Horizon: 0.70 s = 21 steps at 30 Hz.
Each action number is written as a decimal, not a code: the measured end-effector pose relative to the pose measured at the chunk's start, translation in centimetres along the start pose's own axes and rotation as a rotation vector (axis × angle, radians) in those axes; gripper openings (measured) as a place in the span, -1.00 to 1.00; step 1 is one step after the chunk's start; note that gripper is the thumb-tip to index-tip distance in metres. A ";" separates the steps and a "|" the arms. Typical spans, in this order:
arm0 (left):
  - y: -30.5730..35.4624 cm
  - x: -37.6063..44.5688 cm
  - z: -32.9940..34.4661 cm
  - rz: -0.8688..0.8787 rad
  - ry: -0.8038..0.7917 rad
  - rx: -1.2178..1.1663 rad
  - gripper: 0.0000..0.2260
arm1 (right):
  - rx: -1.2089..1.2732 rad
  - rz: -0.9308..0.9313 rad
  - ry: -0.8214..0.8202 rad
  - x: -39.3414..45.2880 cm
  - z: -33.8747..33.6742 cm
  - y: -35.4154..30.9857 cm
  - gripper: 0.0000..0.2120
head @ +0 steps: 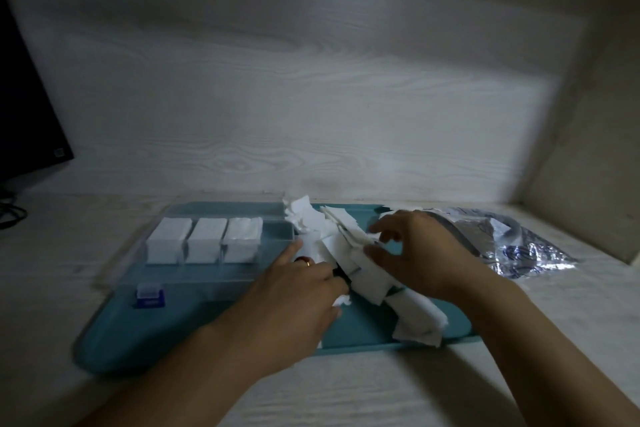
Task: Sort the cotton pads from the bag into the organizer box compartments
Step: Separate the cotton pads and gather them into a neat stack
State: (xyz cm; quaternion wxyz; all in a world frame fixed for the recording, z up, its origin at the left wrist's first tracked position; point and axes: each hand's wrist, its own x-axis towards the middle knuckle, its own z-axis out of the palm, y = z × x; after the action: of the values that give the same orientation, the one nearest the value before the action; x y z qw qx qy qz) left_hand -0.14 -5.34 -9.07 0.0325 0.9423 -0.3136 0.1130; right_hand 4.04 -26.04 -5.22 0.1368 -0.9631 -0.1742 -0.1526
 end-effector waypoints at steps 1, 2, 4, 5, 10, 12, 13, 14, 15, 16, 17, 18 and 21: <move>0.1 0.0 -0.1 0.000 0.007 -0.017 -0.73 | 0.014 -0.016 -0.099 -0.2 -0.1 -0.5 -0.57; 0.1 -0.1 0.0 0.003 0.020 -0.034 -0.73 | 0.006 -0.013 -0.199 -0.4 0.0 -0.9 -0.50; 0.0 -0.1 0.2 0.019 0.058 -0.057 -0.67 | -0.080 -0.015 -0.335 -0.3 0.4 -1.2 -0.38; -0.1 -0.1 0.3 0.027 0.075 -0.074 -0.62 | -0.106 -0.017 -0.367 -0.3 0.6 -1.1 -0.36; -0.2 -0.3 0.3 0.045 0.136 -0.178 -0.54 | -0.068 0.043 -0.312 -0.3 0.2 -0.9 -0.68; -0.2 -0.4 0.4 0.058 0.199 -0.188 -0.60 | -0.053 0.051 -0.210 -0.3 0.1 -0.7 -0.81; -0.2 -0.4 0.6 0.055 0.246 -0.201 -0.63 | -0.067 0.045 -0.148 -0.3 0.0 -0.7 -0.84; -0.4 -0.3 0.6 0.048 0.295 -0.215 -0.65 | -0.082 0.037 -0.071 -0.2 -0.2 -0.6 -0.85; -0.5 -0.2 0.7 0.040 0.344 -0.225 -0.68 | -0.082 0.035 0.020 -0.1 -0.4 -0.5 -0.86; -0.6 -0.1 0.8 0.034 0.398 -0.233 -0.71 | -0.062 0.041 0.126 0.0 -0.6 -0.4 -0.85; -0.8 0.0 0.8 0.024 0.457 -0.238 -0.73 | -0.023 0.048 0.234 0.0 -0.9 -0.4 -0.83; -0.8 0.0 0.8 0.003 0.518 -0.248 -0.74 | 0.041 0.053 0.321 0.0 -1.1 -0.6 -0.80; -0.8 0.2 0.4 -0.136 0.650 -0.391 -0.67 | 0.498 0.108 0.337 -0.1 -1.6 -1.7 -0.79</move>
State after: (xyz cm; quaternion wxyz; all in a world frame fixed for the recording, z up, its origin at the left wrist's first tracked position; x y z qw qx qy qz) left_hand 0.56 -4.91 -9.38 0.3165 0.8521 -0.2394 0.3413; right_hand 2.95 -25.05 -3.38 0.4036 -0.8690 -0.1294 -0.2554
